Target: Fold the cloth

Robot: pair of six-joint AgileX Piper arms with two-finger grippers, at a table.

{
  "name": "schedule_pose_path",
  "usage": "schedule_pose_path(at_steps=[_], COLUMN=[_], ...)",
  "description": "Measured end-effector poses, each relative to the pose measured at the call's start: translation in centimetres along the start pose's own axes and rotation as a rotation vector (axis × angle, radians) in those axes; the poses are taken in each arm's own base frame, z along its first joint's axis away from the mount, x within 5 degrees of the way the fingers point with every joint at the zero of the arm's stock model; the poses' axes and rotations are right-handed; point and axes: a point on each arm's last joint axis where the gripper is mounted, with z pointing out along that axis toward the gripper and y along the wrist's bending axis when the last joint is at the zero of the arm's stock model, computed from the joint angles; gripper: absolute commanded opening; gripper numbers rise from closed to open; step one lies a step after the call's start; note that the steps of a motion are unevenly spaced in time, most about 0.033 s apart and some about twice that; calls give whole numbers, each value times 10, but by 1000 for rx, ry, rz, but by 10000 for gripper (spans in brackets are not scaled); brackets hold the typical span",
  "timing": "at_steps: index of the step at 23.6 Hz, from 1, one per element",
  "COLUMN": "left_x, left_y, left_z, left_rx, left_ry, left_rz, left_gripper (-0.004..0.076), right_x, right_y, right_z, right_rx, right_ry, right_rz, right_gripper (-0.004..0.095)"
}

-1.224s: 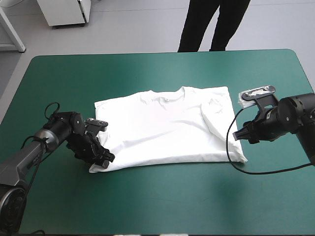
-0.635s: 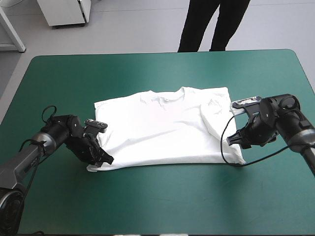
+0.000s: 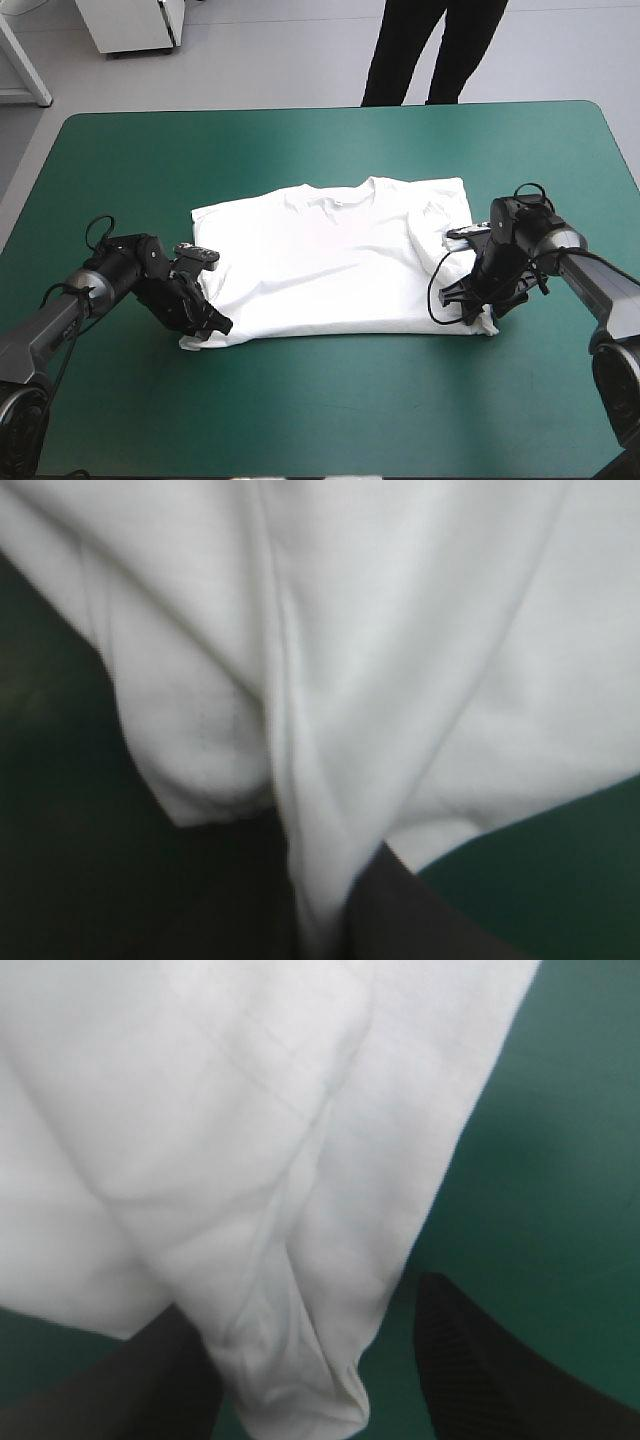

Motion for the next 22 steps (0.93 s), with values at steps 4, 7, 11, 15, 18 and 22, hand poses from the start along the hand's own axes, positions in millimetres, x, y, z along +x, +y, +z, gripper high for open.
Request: schedule_pose_path(at_steps=[4,7,11,15,18,22], left_x=[0,0,0,3,11,41], left_y=[0,-1,-1,-3,-10,-31], left_z=[0,0,1,-2,-8,-56], left_rx=[5,8,11,12,35,24], left_ry=[-1,-2,-1,-17,-29,-113], left_rz=[1,-1,-3,-5,-12,17], left_gripper=[11,11,11,10,-3,-3], right_x=[-2,0,3,6,17,42], right_y=[0,-2,0,3,5,10], right_z=[10,13,15,11,1,-44], right_rx=[-6,-4,-30,-50,-58,-44], right_ry=[20,21,20,4,9,-110], right_rz=[-1,-14,-17,-20,-21,-29], right_gripper=[425,212,-11,-17,-17,-17])
